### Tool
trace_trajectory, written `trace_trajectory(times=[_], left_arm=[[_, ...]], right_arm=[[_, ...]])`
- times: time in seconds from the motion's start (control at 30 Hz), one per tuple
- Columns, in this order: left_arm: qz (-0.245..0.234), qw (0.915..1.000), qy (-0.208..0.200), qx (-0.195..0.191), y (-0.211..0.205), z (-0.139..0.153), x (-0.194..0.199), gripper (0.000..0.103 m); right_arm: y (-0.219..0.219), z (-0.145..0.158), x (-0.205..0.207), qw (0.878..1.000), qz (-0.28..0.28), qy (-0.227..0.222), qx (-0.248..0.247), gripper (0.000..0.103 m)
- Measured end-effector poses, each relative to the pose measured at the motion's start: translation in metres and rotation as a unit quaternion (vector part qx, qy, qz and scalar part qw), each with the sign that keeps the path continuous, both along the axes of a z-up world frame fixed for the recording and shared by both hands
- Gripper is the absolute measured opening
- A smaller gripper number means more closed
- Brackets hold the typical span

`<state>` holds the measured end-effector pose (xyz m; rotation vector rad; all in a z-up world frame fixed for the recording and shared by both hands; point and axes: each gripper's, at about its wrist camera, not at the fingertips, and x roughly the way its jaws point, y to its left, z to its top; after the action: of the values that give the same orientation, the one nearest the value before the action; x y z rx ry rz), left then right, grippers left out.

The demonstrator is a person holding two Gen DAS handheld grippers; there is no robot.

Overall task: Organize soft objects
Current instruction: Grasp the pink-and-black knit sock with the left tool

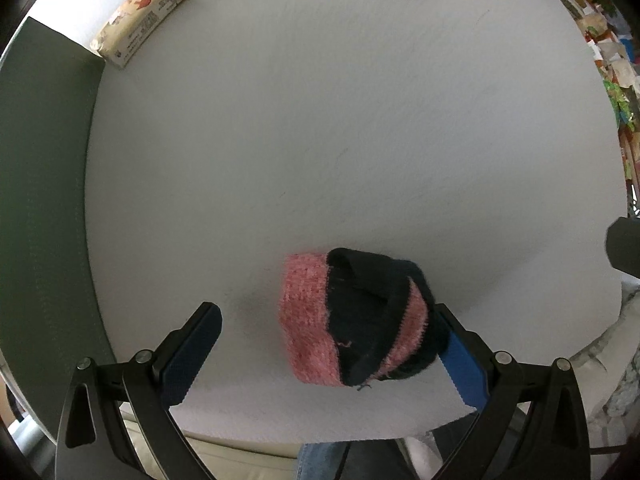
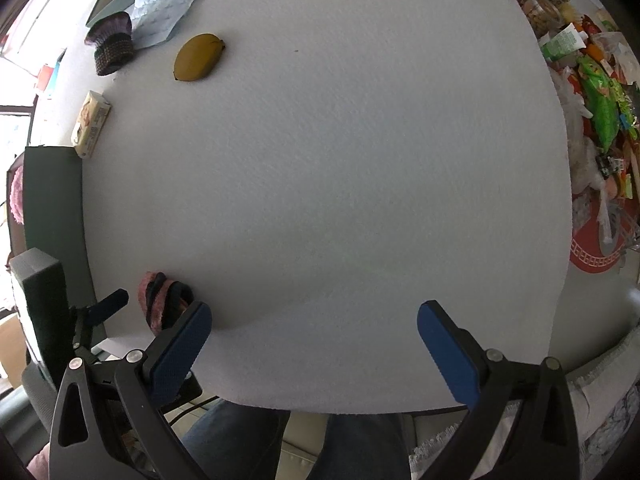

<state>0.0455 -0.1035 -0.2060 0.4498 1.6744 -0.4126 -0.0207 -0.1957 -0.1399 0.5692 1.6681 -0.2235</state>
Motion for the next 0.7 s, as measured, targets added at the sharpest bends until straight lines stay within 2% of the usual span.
trace_trajectory(times=[0.13, 0.3, 0.57, 0.7], left_arm=[[-0.017, 0.9996, -0.010, 0.021, -0.003, -0.013, 0.000, 0.103], [-0.020, 0.9990, -0.031, 0.025, 0.002, -0.014, 0.011, 0.103], [0.025, 0.9982, -0.045, 0.032, 0.016, -0.014, 0.061, 0.103], [0.054, 0.9974, -0.047, 0.011, 0.017, -0.002, 0.077, 0.103]], right_arm=[[-0.002, -0.001, -0.002, 1.000, -0.002, 0.002, 0.001, 0.103], [-0.003, -0.002, -0.003, 1.000, -0.003, 0.001, -0.001, 0.103], [0.001, -0.002, -0.003, 1.000, -0.002, -0.003, 0.002, 0.103], [0.000, 0.000, -0.003, 1.000, -0.004, -0.005, 0.005, 0.103]])
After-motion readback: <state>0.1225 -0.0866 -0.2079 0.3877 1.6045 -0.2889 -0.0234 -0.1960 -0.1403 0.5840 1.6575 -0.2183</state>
